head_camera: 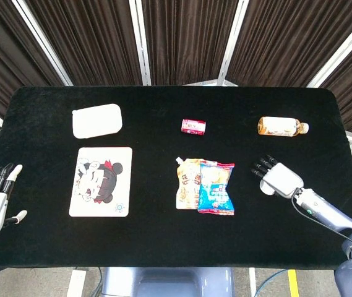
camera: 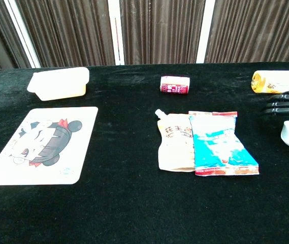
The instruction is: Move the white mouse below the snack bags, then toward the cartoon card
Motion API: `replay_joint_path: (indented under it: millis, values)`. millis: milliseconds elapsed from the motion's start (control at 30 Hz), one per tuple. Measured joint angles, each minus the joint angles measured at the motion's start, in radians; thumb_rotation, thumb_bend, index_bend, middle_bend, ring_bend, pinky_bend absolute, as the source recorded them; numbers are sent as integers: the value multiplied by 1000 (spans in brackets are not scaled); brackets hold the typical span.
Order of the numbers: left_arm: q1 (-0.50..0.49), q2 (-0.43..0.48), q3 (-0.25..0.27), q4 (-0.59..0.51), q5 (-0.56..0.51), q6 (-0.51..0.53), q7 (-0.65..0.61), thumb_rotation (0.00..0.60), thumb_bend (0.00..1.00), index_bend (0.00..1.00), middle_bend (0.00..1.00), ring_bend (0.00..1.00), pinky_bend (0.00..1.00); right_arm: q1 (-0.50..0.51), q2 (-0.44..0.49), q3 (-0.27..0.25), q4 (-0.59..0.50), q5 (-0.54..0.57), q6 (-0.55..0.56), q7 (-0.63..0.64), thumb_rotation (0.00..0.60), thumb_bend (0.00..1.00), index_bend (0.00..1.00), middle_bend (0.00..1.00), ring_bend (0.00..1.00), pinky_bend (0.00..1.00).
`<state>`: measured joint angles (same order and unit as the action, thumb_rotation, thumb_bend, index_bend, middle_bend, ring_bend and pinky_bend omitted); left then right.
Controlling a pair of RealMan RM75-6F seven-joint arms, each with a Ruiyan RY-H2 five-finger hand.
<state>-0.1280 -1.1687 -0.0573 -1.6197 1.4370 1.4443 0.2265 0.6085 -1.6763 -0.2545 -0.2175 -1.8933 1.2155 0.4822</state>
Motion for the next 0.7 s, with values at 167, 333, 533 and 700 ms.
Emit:
replay_joint_path:
  millis: [167, 333, 533, 700]
  values:
    - [-2, -5, -1, 6, -4, -2, 9, 600, 0, 0, 0, 0, 0, 7, 5, -11, -16, 0, -14, 10, 600, 40, 209, 310, 140, 302]
    - [-3, -9, 0, 9, -5, -3, 15, 600, 0, 0, 0, 0, 0, 8, 2, -15, -15, 3, 6, 17, 600, 230, 419, 505, 276, 397]
    - [-3, -10, 1, 9, -5, -4, 13, 600, 0, 0, 0, 0, 0, 6, -5, -17, -9, 6, 25, 14, 600, 353, 542, 613, 349, 472]
    - [-4, -8, 1, 9, -4, -6, 7, 600, 0, 0, 0, 0, 0, 2, -6, -8, -1, 16, 68, 1, 600, 367, 545, 616, 353, 497]
